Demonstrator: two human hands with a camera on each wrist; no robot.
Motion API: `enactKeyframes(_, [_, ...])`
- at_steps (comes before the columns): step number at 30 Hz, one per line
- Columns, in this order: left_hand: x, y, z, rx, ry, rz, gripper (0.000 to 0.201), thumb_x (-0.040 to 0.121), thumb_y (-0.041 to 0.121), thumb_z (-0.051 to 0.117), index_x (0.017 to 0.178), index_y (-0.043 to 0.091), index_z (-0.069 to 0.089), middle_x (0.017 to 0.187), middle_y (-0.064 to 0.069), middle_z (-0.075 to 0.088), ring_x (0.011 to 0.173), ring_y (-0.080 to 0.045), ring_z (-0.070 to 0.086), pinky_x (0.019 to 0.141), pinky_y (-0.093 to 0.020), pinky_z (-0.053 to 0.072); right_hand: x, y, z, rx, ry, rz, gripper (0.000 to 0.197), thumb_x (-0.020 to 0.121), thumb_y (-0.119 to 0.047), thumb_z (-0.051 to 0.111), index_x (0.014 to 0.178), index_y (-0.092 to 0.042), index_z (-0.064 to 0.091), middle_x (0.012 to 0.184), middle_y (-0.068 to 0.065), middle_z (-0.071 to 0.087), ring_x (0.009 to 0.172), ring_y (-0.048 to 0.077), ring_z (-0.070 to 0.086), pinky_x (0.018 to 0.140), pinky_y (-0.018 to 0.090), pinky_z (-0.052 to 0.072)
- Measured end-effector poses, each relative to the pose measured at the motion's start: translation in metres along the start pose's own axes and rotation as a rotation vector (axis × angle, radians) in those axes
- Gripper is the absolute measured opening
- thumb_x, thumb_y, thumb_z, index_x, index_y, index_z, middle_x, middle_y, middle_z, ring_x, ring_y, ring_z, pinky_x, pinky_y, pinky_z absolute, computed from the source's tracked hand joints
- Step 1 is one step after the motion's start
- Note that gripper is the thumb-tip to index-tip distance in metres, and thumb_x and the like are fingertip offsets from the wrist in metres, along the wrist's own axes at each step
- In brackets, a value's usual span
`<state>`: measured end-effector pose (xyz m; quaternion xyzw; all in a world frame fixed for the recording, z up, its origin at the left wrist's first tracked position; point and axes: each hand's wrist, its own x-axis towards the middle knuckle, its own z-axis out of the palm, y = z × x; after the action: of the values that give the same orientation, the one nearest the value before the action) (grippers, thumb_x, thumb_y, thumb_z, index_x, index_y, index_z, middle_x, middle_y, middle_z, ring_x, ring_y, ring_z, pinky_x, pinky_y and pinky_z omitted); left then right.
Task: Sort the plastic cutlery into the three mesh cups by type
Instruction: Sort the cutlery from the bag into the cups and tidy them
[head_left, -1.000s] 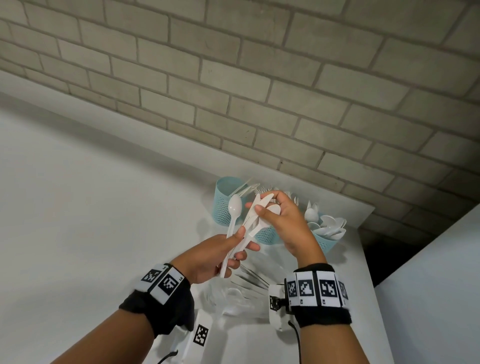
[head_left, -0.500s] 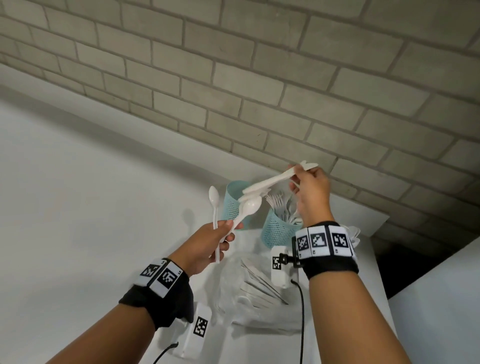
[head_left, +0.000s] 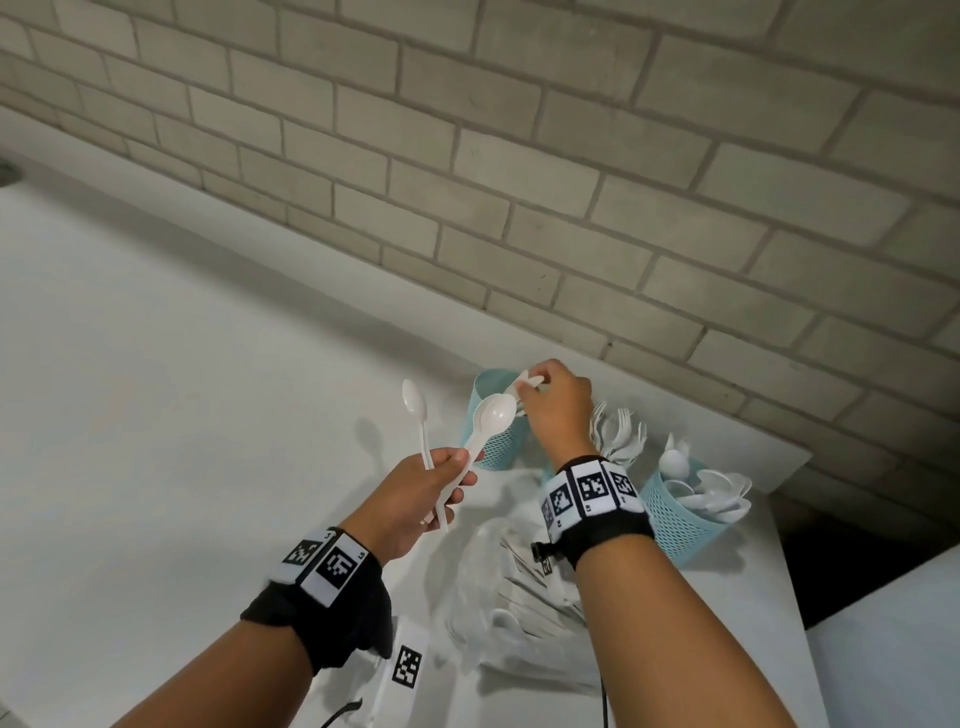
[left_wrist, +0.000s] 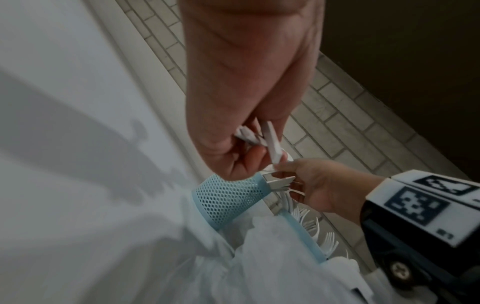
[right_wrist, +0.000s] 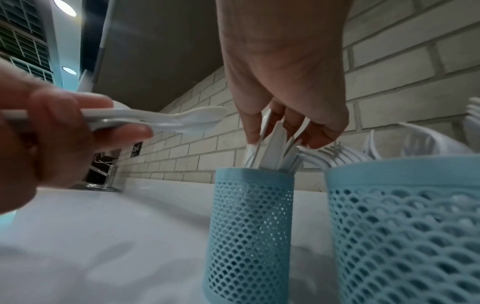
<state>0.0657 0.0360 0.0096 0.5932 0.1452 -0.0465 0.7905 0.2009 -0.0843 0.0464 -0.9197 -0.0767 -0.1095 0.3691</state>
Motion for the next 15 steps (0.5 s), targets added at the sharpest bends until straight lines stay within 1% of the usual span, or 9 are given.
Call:
enactKeyframes(3, [-0.001,0.0,0.0,-0.013,-0.006,0.009,0.031,0.096,0.027,0.05,0.12,0.01,0.06,0.08,0.004,0.058,0.067,-0.009,0.047,0.059,-0.021,0.04,-0.008,-0.01,-0.013,0.091,0.144,-0.059,0.034,0.088,-0.027,0.062,0.117,-0.012,0.056,0.118,0.009,0.058,0.115,0.027,0.043,0.092,0.037,0.04])
enactKeyframes(4, [-0.001,0.0,0.001,-0.017,-0.011,0.012,0.03,0.096,0.027,0.05,0.12,0.01,0.06,0.081,0.003,0.058,0.068,-0.01,0.047,0.06,-0.021,0.041,-0.013,-0.014,-0.018,0.147,0.181,-0.077,0.035,0.088,-0.027,0.062,0.118,-0.011,0.055,0.119,0.008,0.056,0.11,0.024,0.046,0.088,0.031,0.04])
enactKeyframes(6, [-0.002,0.001,0.004,-0.03,-0.03,0.02,0.029,0.096,0.026,0.05,0.119,0.011,0.06,0.082,0.002,0.059,0.069,-0.01,0.048,0.06,-0.022,0.042,-0.027,-0.022,-0.027,0.253,0.198,-0.116,0.035,0.088,-0.027,0.063,0.118,-0.013,0.053,0.118,0.004,0.049,0.086,0.013,0.053,0.072,0.014,0.038])
enactKeyframes(7, [-0.002,0.001,0.006,-0.041,-0.042,0.024,0.027,0.096,0.026,0.05,0.117,0.012,0.061,0.083,0.001,0.059,0.069,-0.011,0.049,0.06,-0.022,0.042,-0.036,-0.024,-0.03,0.279,0.197,-0.13,0.036,0.087,-0.028,0.064,0.118,-0.014,0.053,0.117,0.002,0.046,0.075,0.009,0.051,0.065,0.009,0.036])
enactKeyframes(8, [-0.003,0.001,0.009,-0.054,-0.056,0.026,0.025,0.096,0.026,0.051,0.113,0.013,0.062,0.083,0.001,0.059,0.069,-0.011,0.049,0.06,-0.022,0.042,-0.045,-0.025,-0.032,0.295,0.197,-0.137,0.038,0.086,-0.029,0.065,0.119,-0.014,0.052,0.116,0.001,0.043,0.071,0.007,0.05,0.063,0.007,0.036])
enactKeyframes(10, [-0.005,0.001,0.014,-0.075,-0.085,0.027,0.019,0.095,0.026,0.051,0.105,0.015,0.063,0.083,0.0,0.059,0.068,-0.01,0.049,0.06,-0.022,0.042,-0.06,-0.023,-0.033,0.327,0.181,-0.111,0.046,0.084,-0.029,0.067,0.124,-0.015,0.049,0.117,0.0,0.043,0.077,0.01,0.051,0.064,0.002,0.036])
enactKeyframes(13, [-0.009,0.002,0.022,-0.086,-0.15,0.022,0.019,0.096,0.025,0.05,0.102,0.015,0.065,0.079,0.001,0.057,0.066,-0.01,0.047,0.057,-0.02,0.041,-0.077,-0.016,-0.032,0.439,0.046,-0.001,0.065,0.084,-0.026,0.068,0.139,-0.019,0.034,0.117,0.001,0.051,0.09,0.012,0.054,0.068,0.006,0.04])
enactKeyframes(14, [-0.011,0.002,0.024,-0.076,-0.182,0.017,0.02,0.096,0.025,0.05,0.103,0.015,0.066,0.079,0.001,0.057,0.065,-0.009,0.047,0.056,-0.019,0.04,-0.081,-0.014,-0.031,0.467,-0.012,0.043,0.072,0.084,-0.025,0.068,0.143,-0.02,0.028,0.117,-0.002,0.052,0.094,0.012,0.055,0.071,0.01,0.045])
enactKeyframes(15, [-0.014,0.002,0.026,-0.061,-0.213,0.011,0.021,0.096,0.026,0.05,0.103,0.015,0.066,0.078,0.001,0.056,0.064,-0.009,0.047,0.056,-0.019,0.04,-0.084,-0.01,-0.03,0.493,-0.068,0.084,0.076,0.084,-0.023,0.069,0.145,-0.02,0.024,0.117,-0.004,0.051,0.098,0.014,0.057,0.075,0.017,0.049])
